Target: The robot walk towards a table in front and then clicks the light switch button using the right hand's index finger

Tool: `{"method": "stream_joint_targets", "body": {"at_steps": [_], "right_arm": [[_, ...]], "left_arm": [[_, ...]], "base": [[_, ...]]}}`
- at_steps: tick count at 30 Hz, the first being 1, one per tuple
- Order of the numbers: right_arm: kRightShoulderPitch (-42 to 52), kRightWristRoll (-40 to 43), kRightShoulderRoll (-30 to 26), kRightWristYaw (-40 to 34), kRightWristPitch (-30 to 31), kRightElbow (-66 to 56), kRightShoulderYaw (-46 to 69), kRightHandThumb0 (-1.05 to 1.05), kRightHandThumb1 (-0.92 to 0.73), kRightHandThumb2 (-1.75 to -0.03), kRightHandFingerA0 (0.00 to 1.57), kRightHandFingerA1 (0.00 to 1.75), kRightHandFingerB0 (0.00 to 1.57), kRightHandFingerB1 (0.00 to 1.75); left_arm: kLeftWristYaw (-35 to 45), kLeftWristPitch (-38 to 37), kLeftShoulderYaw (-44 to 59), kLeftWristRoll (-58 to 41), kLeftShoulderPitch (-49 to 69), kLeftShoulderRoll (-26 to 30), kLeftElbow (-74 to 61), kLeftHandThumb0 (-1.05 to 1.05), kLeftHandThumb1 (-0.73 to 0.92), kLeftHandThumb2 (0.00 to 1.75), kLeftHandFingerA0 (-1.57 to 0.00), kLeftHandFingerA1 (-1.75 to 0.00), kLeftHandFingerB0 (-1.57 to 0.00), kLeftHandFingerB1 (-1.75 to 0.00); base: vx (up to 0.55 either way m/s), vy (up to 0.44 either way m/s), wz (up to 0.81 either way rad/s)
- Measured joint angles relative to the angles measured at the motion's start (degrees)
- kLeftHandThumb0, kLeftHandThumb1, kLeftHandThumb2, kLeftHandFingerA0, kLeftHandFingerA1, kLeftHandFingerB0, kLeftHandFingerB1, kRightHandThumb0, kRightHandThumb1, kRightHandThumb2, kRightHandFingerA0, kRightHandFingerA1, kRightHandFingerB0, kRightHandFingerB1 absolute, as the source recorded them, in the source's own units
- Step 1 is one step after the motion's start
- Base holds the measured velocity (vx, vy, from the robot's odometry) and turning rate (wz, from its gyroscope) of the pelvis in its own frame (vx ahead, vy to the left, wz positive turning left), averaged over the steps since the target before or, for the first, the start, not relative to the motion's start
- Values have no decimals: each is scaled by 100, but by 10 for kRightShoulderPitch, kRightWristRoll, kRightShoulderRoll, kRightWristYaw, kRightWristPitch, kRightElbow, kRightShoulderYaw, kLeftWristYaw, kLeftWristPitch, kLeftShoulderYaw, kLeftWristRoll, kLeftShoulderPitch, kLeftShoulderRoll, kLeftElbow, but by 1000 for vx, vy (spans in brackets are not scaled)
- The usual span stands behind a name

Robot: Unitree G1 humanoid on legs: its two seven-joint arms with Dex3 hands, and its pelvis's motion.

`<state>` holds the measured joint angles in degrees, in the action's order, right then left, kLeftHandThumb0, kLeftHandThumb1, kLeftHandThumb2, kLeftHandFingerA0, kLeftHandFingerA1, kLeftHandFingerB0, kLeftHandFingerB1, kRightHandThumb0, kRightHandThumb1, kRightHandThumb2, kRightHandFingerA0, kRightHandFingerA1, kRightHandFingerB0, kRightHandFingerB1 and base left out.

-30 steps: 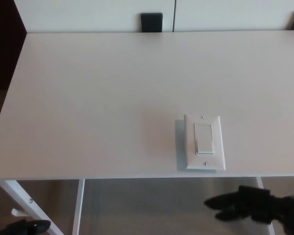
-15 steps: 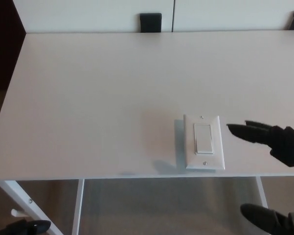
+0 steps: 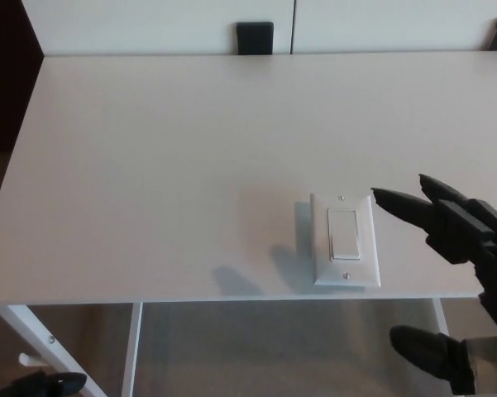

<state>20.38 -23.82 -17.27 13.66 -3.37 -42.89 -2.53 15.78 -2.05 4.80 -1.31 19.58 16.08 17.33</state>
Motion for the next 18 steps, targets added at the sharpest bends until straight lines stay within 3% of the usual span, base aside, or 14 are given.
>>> {"method": "stream_joint_targets", "body": {"at_steps": [1,2,3,4,5,6,9,13,18], "right_arm": [[-5,-11,0,-2,3,5,-6,-79,-75,-63,0,1,15,28],[-9,-22,1,-4,5,11,-11,-79,-75,-63,0,1,15,28],[-12,-31,1,-6,7,16,-15,-80,-60,-84,0,0,13,32],[-17,-44,2,-8,11,23,-21,-78,-74,-63,0,0,14,28],[-21,-54,3,-9,13,27,-26,-78,-74,-63,0,0,14,28],[-26,-64,3,-10,16,32,-32,-97,-67,-96,0,5,12,31],[-38,-97,8,-15,26,48,-49,-93,-62,-96,0,11,13,29],[-54,-139,14,-22,40,76,-72,-92,-57,-87,0,0,15,33],[-71,-188,21,-34,58,117,-101,-85,-53,-86,0,5,15,36]], "left_arm": [[0,0,0,0,0,0,0,-21,57,57,-66,-44,-56,-41],[0,0,0,0,0,0,0,-21,57,57,-66,-44,-56,-41],[0,0,-1,0,1,0,0,-20,57,57,-66,-44,-55,-41],[0,0,-1,0,1,0,0,-20,57,57,-65,-45,-55,-41],[0,0,-2,0,1,0,0,-20,57,57,-65,-45,-55,-41],[0,0,-2,1,1,0,0,-20,57,57,-65,-45,-56,-41],[0,0,-3,1,1,0,0,-21,57,57,-65,-45,-55,-41],[0,0,-5,1,1,0,0,-21,57,57,-66,-45,-56,-41],[0,0,-9,2,1,0,0,-21,57,57,-65,-44,-56,-40]], "base": [[0,0,0],[0,0,0],[0,0,0],[0,0,0],[0,0,0],[0,0,0],[0,0,0],[0,0,0],[0,0,0]]}}
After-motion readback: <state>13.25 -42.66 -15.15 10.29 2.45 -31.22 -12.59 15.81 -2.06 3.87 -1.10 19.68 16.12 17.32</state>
